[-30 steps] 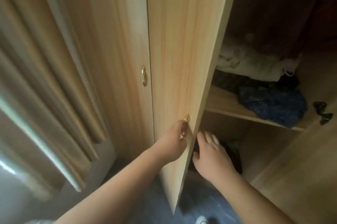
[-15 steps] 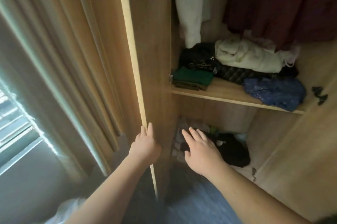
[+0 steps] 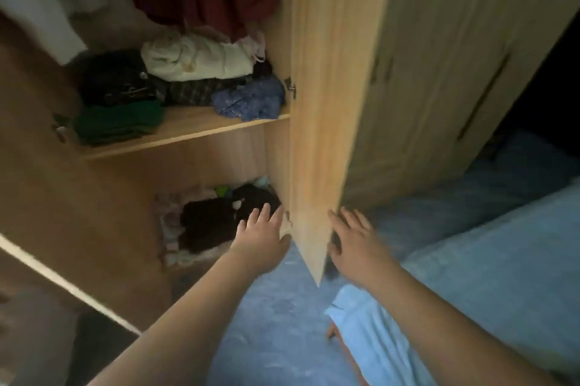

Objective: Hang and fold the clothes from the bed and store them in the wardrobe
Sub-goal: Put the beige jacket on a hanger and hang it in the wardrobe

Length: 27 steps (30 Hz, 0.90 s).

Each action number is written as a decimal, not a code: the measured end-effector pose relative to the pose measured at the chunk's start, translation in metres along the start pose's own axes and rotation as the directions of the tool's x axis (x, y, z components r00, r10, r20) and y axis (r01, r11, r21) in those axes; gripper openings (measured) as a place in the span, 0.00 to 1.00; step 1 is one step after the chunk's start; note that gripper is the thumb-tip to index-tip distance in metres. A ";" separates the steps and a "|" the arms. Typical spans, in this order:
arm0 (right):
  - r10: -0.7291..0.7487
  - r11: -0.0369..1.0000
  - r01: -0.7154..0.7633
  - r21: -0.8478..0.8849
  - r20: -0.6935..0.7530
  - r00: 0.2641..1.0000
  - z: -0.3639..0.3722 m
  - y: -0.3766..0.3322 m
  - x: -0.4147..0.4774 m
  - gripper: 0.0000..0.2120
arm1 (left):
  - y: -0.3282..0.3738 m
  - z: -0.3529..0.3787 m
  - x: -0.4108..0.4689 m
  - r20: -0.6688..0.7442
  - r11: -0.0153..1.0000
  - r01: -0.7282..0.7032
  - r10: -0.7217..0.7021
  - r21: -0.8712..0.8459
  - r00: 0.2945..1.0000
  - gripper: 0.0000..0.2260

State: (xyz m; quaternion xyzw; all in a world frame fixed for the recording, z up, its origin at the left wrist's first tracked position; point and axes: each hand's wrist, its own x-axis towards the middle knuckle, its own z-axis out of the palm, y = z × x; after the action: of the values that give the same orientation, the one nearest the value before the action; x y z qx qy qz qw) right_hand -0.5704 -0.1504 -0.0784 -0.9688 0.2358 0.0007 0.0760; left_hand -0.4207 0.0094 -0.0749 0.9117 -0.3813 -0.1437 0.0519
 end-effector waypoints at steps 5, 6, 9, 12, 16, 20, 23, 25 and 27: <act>0.293 0.956 -0.292 0.029 -0.040 0.955 -0.007 0.142 -0.129 0.33 | 0.178 0.047 -0.008 0.047 0.942 -0.326 0.323 0.074 0.945 0.31; 0.354 0.935 -0.353 0.032 -0.048 0.934 -0.007 0.166 -0.158 0.33 | 0.212 0.058 -0.013 0.060 0.917 -0.390 0.386 0.083 0.920 0.31; 0.514 0.857 -0.512 0.055 -0.045 0.856 -0.008 0.229 -0.244 0.33 | 0.306 0.094 -0.033 0.102 0.827 -0.555 0.546 0.089 0.831 0.31; 0.655 0.755 -0.651 0.077 -0.051 0.754 -0.007 0.278 -0.327 0.32 | 0.385 0.130 -0.059 0.188 0.720 -0.689 0.667 0.083 0.720 0.31; 0.774 0.632 -0.771 0.076 -0.041 0.631 0.006 0.319 -0.414 0.33 | 0.464 0.166 -0.090 0.284 0.610 -0.791 0.750 0.055 0.598 0.31; 0.866 0.499 -0.859 0.116 -0.026 0.500 0.025 0.343 -0.461 0.33 | 0.527 0.199 -0.105 0.330 0.514 -0.857 0.804 0.033 0.495 0.31; 0.900 0.430 -0.892 0.139 0.014 0.436 0.041 0.361 -0.485 0.31 | 0.568 0.227 -0.109 0.341 0.425 -0.905 0.851 -0.001 0.399 0.31; 0.921 0.375 -0.912 0.169 0.049 0.388 0.053 0.374 -0.499 0.30 | 0.591 0.247 -0.108 0.351 0.379 -0.924 0.873 -0.052 0.338 0.31; 0.932 0.325 -0.927 0.187 0.101 0.347 0.065 0.387 -0.510 0.33 | 0.609 0.268 -0.104 0.394 0.344 -0.936 0.872 -0.072 0.290 0.30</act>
State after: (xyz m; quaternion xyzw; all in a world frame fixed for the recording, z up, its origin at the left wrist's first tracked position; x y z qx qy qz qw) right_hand -1.1983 -0.2466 -0.1807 -0.6458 0.7462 0.0070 0.1614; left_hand -0.9859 -0.3415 -0.1830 0.4902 -0.8426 -0.2213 -0.0265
